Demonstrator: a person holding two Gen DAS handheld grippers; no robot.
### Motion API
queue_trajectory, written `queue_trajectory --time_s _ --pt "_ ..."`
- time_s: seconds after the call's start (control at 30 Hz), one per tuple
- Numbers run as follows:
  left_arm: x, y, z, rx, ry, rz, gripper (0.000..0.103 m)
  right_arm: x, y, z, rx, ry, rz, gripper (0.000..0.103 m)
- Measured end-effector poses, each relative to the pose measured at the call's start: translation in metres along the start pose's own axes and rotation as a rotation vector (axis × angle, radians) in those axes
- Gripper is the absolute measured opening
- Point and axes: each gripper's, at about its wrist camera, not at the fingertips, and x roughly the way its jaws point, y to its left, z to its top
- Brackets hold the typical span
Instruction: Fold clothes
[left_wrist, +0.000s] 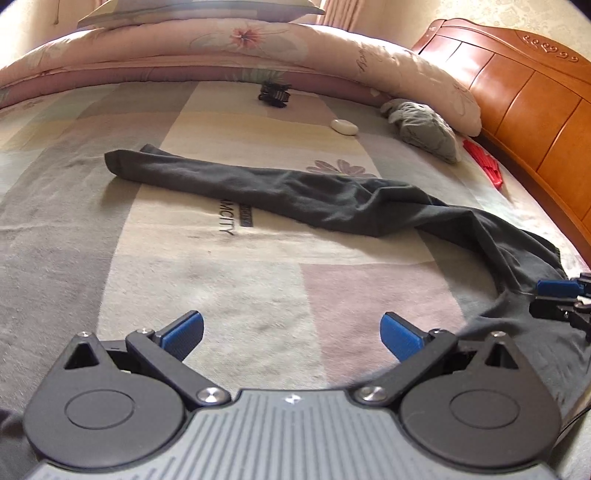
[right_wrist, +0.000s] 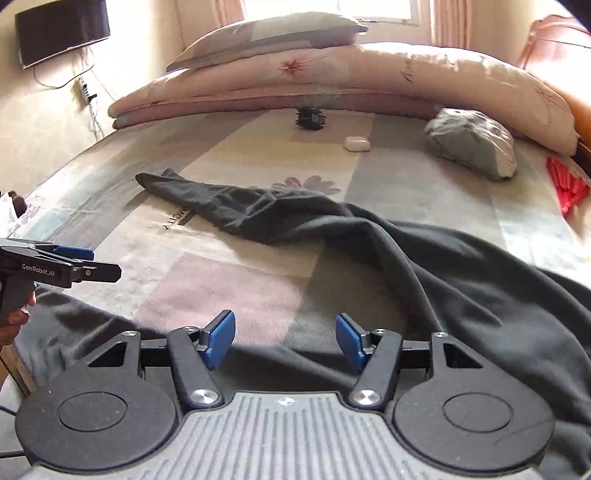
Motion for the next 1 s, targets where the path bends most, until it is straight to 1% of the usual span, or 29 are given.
queue_trajectory --time_s 0.07,0.13,0.27,0.3,0.33,0.4,0.47,0.57,0.63,0.7,0.8,0.87,1.0 --pt "0.008 0.013 0.011 -0.01 -0.009 0.025 0.101 0.022 0.011 0.021 -0.044 0.005 0.024 0.06" --pt "0.016 0.025 0.02 -0.025 -0.027 0.035 0.101 0.043 0.025 0.04 -0.094 0.014 0.043 0.054" --pt "0.031 0.049 0.039 -0.056 -0.063 0.056 0.101 0.08 0.052 0.07 -0.205 0.03 0.071 0.048" --pt "0.035 0.056 0.043 -0.063 -0.072 0.061 0.101 0.088 0.058 0.077 -0.234 0.037 0.074 0.04" --pt "0.039 0.062 0.048 -0.071 -0.081 0.067 0.101 0.096 0.064 0.083 -0.261 0.042 0.077 0.028" --pt "0.046 0.074 0.057 -0.086 -0.098 0.077 0.101 0.112 0.075 0.096 -0.308 0.046 0.084 0.02" --pt "0.054 0.086 0.063 -0.105 -0.11 0.082 0.101 0.126 0.081 0.108 -0.333 0.045 0.097 0.02" --pt "0.059 0.109 0.051 -0.16 -0.081 0.054 0.101 0.153 0.096 0.124 -0.393 0.044 0.121 0.02" --pt "0.056 0.121 0.047 -0.198 -0.086 0.066 0.101 0.173 0.108 0.134 -0.436 0.041 0.139 0.02" --pt "0.05 0.132 0.044 -0.237 -0.099 0.083 0.101 0.192 0.122 0.145 -0.474 0.038 0.175 0.022" --pt "0.043 0.15 0.039 -0.29 -0.119 0.045 0.101 0.222 0.151 0.164 -0.554 0.023 0.235 0.025" --pt "0.041 0.158 0.036 -0.316 -0.125 0.043 0.101 0.242 0.169 0.176 -0.595 0.031 0.266 0.025" --pt "0.036 0.168 0.033 -0.342 -0.142 0.044 0.101 0.277 0.203 0.192 -0.691 0.048 0.298 0.043"
